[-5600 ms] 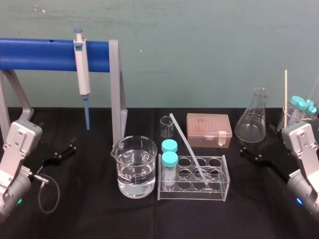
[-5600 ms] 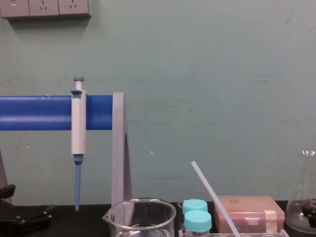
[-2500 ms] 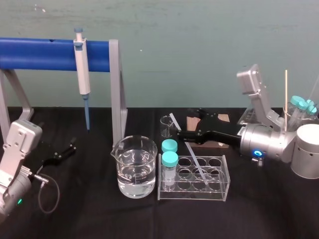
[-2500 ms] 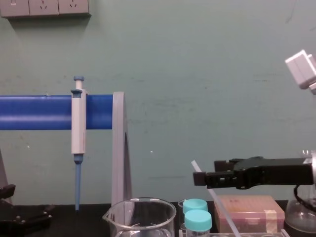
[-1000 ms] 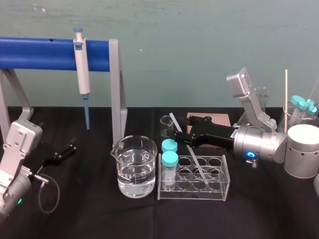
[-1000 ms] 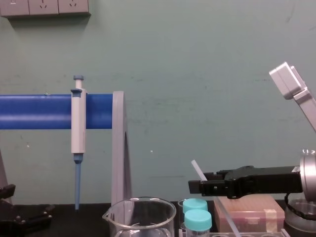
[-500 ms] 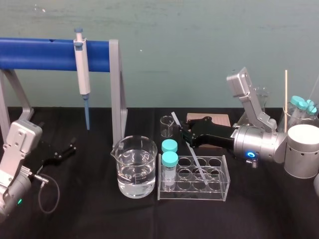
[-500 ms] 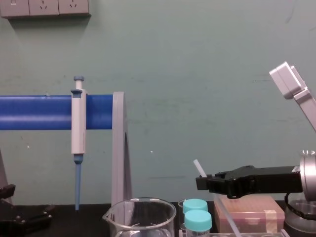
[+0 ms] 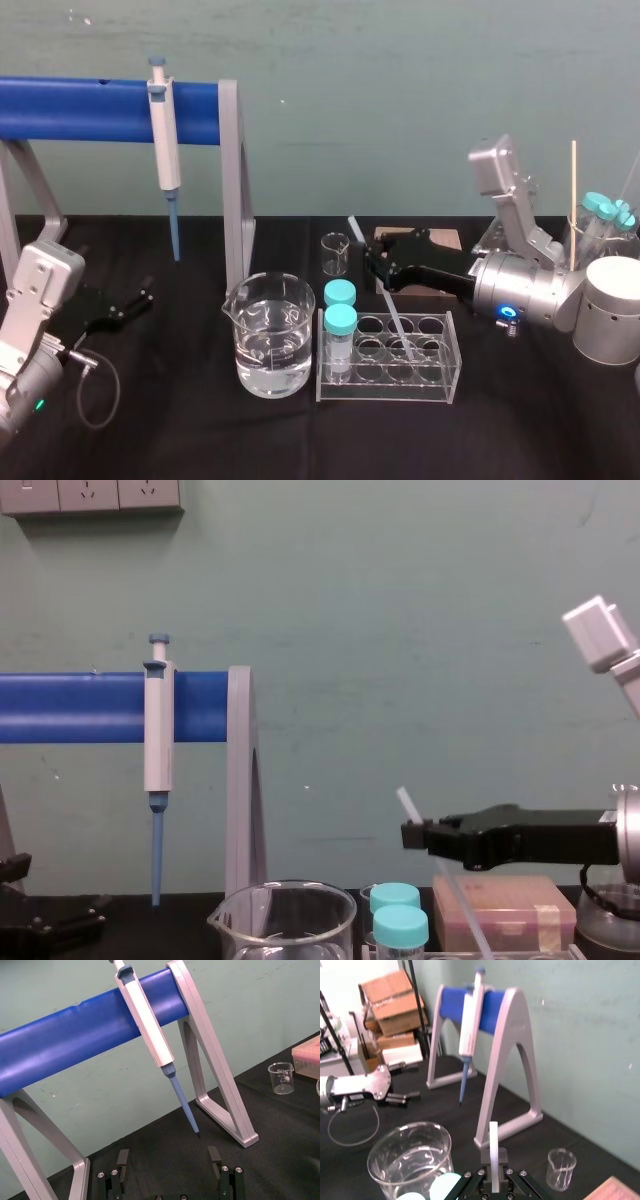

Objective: Pick up the stirring rod with one hand, then place it down.

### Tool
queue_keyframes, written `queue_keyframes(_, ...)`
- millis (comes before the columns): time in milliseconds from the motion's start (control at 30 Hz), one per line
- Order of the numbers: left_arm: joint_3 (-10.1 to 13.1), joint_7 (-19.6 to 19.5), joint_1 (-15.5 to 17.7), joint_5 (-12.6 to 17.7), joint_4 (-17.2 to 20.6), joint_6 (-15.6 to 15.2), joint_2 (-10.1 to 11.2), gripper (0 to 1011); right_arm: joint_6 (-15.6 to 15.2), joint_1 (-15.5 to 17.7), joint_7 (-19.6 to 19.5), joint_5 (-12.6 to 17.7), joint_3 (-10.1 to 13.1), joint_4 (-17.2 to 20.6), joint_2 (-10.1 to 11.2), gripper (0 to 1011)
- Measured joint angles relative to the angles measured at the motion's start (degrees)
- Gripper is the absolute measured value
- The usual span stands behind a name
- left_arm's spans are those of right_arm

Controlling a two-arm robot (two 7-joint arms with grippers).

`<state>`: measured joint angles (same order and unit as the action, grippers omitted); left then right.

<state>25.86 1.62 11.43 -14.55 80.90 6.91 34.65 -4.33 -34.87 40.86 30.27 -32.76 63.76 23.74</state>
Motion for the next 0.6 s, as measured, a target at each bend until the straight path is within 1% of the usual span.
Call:
queue_keyframes(67,0.0,0.0,0.0,0.0,0.0,0.0,0.0,1000,3.04,1.17,-0.36,0.1,0.83,1.15,0.29,72)
queue_keyframes(233,0.0,0.0,0.0,0.0,0.0,0.0,0.0,1000,6.86,2.77,-1.2,-0.74,1.68,2.71,0.76,72)
queue_keyframes(267,0.0,0.0,0.0,0.0,0.0,0.0,0.0,1000,8.3,3.53,-1.4,-0.76,2.31,3.29,0.88,72)
queue_keyframes(300,0.0,0.0,0.0,0.0,0.0,0.0,0.0,1000,9.03,3.89,-1.44,-0.72,2.62,3.52,0.89,72)
queue_keyframes(333,0.0,0.0,0.0,0.0,0.0,0.0,0.0,1000,10.35,4.6,-1.46,-0.51,3.29,4.0,0.9,72)
queue_keyframes(433,0.0,0.0,0.0,0.0,0.0,0.0,0.0,1000,12.61,5.85,-1.39,0.55,4.63,4.7,0.74,72)
queue_keyframes(467,0.0,0.0,0.0,0.0,0.0,0.0,0.0,1000,13.89,6.57,-1.15,1.39,5.55,5.13,0.55,72)
queue_keyframes(533,0.0,0.0,0.0,0.0,0.0,0.0,0.0,1000,15.3,7.54,-0.59,2.68,6.67,5.66,0.32,72)
queue_keyframes(567,0.0,0.0,0.0,0.0,0.0,0.0,0.0,1000,15.3,7.54,-0.59,2.68,6.67,5.66,0.32,72)
queue_keyframes(600,0.0,0.0,0.0,0.0,0.0,0.0,0.0,1000,15.85,8.03,-0.2,3.47,7.32,5.94,0.19,72)
